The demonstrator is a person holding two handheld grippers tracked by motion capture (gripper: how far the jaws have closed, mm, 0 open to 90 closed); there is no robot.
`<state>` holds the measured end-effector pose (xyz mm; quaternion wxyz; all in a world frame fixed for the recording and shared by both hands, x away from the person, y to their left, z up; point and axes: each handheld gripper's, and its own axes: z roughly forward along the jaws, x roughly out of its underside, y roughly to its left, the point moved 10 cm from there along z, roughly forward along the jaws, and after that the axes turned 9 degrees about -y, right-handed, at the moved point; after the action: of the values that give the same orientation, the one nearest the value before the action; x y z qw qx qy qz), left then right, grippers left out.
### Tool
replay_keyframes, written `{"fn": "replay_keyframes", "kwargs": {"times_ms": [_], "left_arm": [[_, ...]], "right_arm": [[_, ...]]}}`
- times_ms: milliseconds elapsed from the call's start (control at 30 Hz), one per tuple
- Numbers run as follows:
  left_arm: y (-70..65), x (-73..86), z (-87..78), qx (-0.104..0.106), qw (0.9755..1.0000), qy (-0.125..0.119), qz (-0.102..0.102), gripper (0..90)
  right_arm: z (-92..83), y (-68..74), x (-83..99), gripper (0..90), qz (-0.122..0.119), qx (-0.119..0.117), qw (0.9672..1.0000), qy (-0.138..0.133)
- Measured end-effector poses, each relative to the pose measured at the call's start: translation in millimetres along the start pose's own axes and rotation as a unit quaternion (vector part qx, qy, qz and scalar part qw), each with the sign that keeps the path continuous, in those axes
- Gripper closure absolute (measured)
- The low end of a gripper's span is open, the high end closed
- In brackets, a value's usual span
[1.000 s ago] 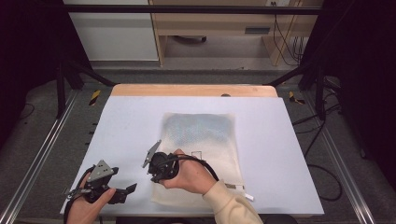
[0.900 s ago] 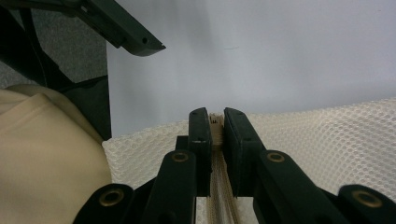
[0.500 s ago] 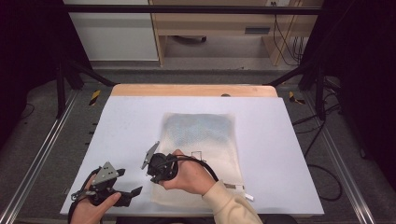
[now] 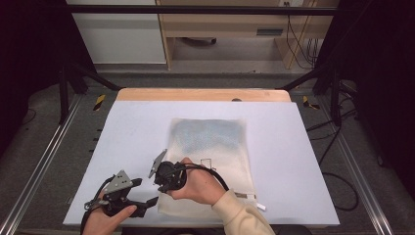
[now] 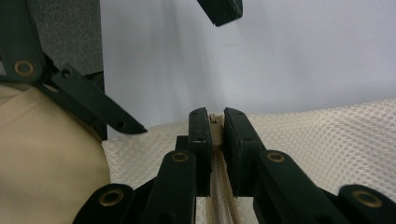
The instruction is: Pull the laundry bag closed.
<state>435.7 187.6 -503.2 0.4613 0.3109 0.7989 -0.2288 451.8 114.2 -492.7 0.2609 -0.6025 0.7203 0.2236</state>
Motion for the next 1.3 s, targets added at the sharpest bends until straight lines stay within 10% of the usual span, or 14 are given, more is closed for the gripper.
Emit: {"fn": "replay_keyframes", "kwargs": {"times_ms": [733,1300], "left_arm": [[-18.1,7.7,26.1,0.045,0.9983,0.021,-0.032,31.2],[-24.0,7.6,41.5,0.109,0.9908,0.019,-0.077,41.6]], "right_arm": [[-7.0,0.3,-5.5,81.9,-0.003,0.005,0.9999,-0.014],[-9.0,-0.3,-7.6,81.9,-0.003,0.007,0.9997,-0.021]]}}
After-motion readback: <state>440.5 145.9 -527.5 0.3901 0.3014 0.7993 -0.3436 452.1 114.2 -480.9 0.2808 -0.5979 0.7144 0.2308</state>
